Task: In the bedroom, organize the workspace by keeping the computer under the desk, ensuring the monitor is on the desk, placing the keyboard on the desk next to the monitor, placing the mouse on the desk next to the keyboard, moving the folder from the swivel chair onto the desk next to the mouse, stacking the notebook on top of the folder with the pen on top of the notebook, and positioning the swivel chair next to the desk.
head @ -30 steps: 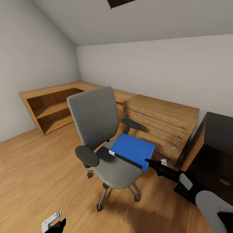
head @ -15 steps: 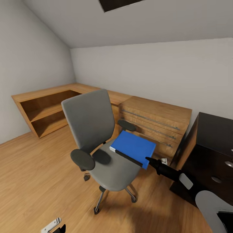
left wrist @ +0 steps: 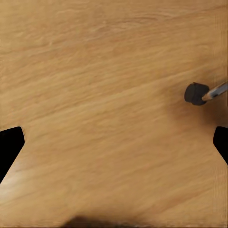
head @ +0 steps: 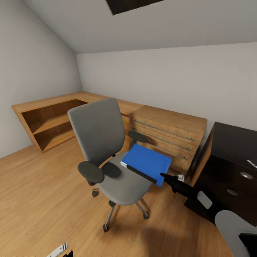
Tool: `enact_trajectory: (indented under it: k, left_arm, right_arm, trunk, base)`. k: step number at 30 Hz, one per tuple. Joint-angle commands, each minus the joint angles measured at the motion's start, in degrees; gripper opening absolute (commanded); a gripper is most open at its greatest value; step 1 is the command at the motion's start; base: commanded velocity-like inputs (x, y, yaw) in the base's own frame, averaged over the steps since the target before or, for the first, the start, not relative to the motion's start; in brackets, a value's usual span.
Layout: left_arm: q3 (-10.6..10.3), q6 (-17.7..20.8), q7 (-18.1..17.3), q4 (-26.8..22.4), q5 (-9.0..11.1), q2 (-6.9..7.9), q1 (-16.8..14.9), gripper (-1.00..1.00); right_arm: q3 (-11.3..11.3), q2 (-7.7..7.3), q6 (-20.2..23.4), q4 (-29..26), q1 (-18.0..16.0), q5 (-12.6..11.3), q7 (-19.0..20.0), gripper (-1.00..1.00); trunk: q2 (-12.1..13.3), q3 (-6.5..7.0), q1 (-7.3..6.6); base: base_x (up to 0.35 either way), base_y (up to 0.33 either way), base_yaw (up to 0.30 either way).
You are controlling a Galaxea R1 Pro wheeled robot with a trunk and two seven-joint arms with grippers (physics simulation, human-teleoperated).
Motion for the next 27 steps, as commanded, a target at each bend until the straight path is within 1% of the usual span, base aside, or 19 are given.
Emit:
enact_trajectory:
  k: [1, 10, 15, 20, 21, 27]
  left_arm:
    - [0.02, -0.14, -0.12, 0.04, 0.57, 0.0, -0.02, 1.0]
    - [0.02, -0.15, -0.12, 0.04, 0.56, -0.03, -0.02, 1.0]
    - [-0.1, -0.14, -0.12, 0.04, 0.46, -0.14, -0.02, 1.0]
    - [-0.19, -0.1, -0.12, 0.64, 0.36, -0.19, -0.02, 1.0]
    - [-0.28, -0.12, -0.12, 2.08, 0.35, -0.18, -0.02, 1.0]
    - [-0.32, -0.03, 0.15, 2.78, 0.34, -0.17, -0.02, 1.0]
  right_arm:
    - [-0.09, 0.02, 0.4, 0.03, -0.04, -0.14, 0.06, -1.0]
    - [-0.06, 0.33, 0.26, 0.07, -0.04, -0.14, 0.1, -1.0]
    - [-0.09, 0.35, 0.22, 0.07, -0.04, -0.13, 0.09, -1.0]
    - [-0.03, 0.35, 0.22, 0.07, -0.04, -0.07, 0.08, -1.0]
    - [-0.01, 0.39, 0.22, 0.07, -0.04, -0.06, 0.11, -1.0]
    - [-0.01, 0.36, 0.22, 0.07, -0.04, -0.01, 0.08, -1.0]
  trunk:
    - [-0.02, 0.0, -0.04]
    - [-0.02, 0.54, -0.04]
    - [-0.02, 0.86, -0.04]
    - [1.98, 2.08, -1.14]
    - [2.38, 2.29, -1.36]
    - [4.79, 3.45, -2.67]
  base:
    - [-0.302, 0.0, -0.14]
    - [-0.312, 0.0, -0.167]
    - [-0.094, 0.0, -0.189]
    - [-0.009, 0.0, -0.197]
    - [-0.001, 0.0, -0.076]
    - [0.0, 0.0, -0.031]
